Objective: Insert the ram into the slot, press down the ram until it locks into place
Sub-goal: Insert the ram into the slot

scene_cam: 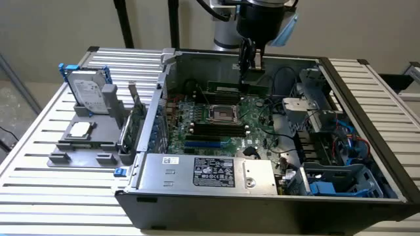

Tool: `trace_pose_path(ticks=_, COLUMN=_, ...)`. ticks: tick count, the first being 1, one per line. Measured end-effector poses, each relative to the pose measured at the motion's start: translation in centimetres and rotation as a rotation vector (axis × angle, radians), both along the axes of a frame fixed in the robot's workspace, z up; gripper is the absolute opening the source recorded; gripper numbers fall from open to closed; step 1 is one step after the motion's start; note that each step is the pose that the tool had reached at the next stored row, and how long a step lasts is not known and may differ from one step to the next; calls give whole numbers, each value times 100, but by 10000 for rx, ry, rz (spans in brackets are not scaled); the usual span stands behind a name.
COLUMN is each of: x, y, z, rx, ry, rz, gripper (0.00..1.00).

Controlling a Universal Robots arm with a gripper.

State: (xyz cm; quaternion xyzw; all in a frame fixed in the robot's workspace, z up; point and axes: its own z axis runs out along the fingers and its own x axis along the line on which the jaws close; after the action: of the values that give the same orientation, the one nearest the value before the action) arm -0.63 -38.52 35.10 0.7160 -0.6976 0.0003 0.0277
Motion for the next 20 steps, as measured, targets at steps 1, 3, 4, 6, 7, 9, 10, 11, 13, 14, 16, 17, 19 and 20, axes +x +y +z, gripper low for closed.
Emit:
trace_pose_path(ticks=1, x=0, y=0, z=0, rx=-1, ry=0, rz=0, gripper=14)
trace_pose_path(ticks=3, x=0, y=0, z=0, rx=0, ry=0, rz=0, gripper=14)
trace_pose_path(ticks=4, x=0, y=0, z=0, rx=-1, ry=0, rz=0, gripper=14)
trace_pose_path(ticks=6, x=0, y=0, z=0, rx=-3, ry=0, rz=0, gripper=14)
trace_pose_path(ticks=7, x=0, y=0, z=0, rx=-2, ry=0, rz=0, gripper=14)
trace_pose_path(ticks=9, x=0, y=0, z=0, rx=-4, ry=0, rz=0, gripper=14)
trace_pose_path(ticks=10, x=0, y=0, z=0, rx=-4, ry=0, rz=1, gripper=14)
trace_pose_path(ticks=11, x=0, y=0, z=0, rx=-4, ry=0, rz=0, gripper=14)
trace_pose_path(ticks=13, x=0, y=0, z=0, rx=-4, ry=-1, rz=0, gripper=14)
trace_pose_path(ticks=14, x=0, y=0, z=0, rx=-5, ry=0, rz=0, gripper=14)
trace_pose_path(ticks=16, x=0, y=1, z=-3, rx=-6, ry=0, rz=1, gripper=14)
trace_pose_path(ticks=17, x=-4, y=1, z=-10, rx=-6, ry=-1, rz=-1, gripper=14)
trace_pose_path(ticks=19, x=-21, y=0, z=-33, rx=-10, ry=-2, rz=1, gripper=14)
trace_pose_path(ticks=20, x=-38, y=0, z=-53, rx=-6, ry=-10, rz=0, gripper=14)
